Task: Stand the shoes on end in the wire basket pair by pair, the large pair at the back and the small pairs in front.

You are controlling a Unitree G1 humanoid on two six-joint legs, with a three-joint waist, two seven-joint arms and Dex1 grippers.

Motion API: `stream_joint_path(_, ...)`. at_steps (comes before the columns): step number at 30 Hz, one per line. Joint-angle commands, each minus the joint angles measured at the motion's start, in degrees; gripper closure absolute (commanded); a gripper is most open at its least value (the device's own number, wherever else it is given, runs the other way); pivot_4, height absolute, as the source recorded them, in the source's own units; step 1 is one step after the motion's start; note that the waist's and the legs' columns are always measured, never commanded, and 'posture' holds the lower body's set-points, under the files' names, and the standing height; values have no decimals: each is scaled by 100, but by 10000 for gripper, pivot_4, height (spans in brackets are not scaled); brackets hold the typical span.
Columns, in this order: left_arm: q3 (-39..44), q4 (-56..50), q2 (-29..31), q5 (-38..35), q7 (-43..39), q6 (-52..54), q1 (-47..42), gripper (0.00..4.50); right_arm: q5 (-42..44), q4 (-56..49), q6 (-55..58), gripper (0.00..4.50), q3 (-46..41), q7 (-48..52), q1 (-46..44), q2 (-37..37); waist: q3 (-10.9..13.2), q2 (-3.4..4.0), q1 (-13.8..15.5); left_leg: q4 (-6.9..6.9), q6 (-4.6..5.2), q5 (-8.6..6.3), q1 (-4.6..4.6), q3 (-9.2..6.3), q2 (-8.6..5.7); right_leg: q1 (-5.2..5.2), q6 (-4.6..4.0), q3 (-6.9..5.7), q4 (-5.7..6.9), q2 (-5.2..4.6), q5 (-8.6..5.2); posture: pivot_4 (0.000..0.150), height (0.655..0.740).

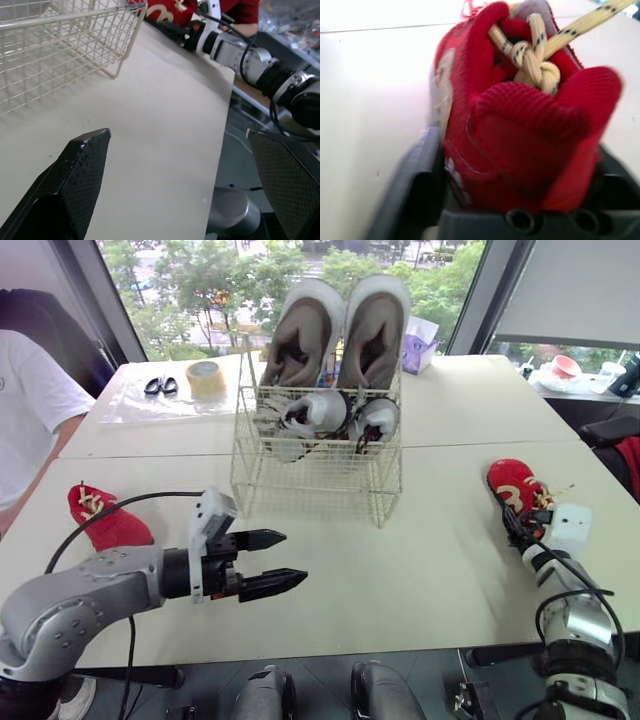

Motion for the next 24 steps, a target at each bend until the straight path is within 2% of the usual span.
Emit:
stream_joint_path(1,470,-111,208,-127,485,73,-143,0,16,286,-231,24533,-4,46,-140,-82,0,-3,-2,0,0,0,7,0,0,7,0,0,0,0,0,1500,7400)
stream_joint_path(3,661,-100,319,-22,867,106,-265,0,18,259,-315,24534,-19,21,-146,-105,0,-3,-1,-3,0,0,20,1,0,17,0,2,0,-1,0,1500,7400)
stream_joint_path(6,865,239,798,21,1006,425,-453,0,115,-797,-306,24535,-246,-546,-205,-34,6,9,2,-8,-2,0,22,3,0,16,0,5,-1,-1,0,1500,7400)
stream_joint_path(9,1349,788,692,-797,634,375,-572,0,209,-1667,-130,24535,-372,-1087,-626,-84,16,33,-7,-30,-11,6,20,26,-6,-11,4,25,5,-4,-1,1500,7400)
stream_joint_path(11,1605,1387,684,-1683,378,511,-886,0,201,-2204,77,24535,-184,-1117,-1220,-306,20,33,-22,-38,-17,9,20,30,-1,-18,6,27,7,1,0,1500,7400)
stream_joint_path(13,1766,1959,686,-2266,401,541,-1245,0,360,-2725,376,24535,-35,-1044,-1761,-490,23,37,-24,-41,-23,13,19,31,0,-25,6,27,12,3,0,1500,7400)
stream_joint_path(17,1891,3007,629,-2547,817,273,-2308,0,1155,-3646,1202,24535,378,-166,-3105,-1195,26,37,9,-54,-31,18,20,22,2,-29,8,21,24,11,-2,1500,7400)
stream_joint_path(21,1883,3615,452,-2962,1109,228,-3134,0,1889,-4056,1896,24535,924,955,-3665,-1589,12,-5,37,-58,-27,16,21,11,4,-12,23,2,13,8,-8,1500,7400)
stream_joint_path(24,1932,3918,441,-3220,1173,219,-3828,0,1905,-4206,2083,24535,1812,1989,-4207,-1727,28,-39,11,-43,-14,8,20,19,-1,-3,24,5,5,-4,-6,1500,7400)
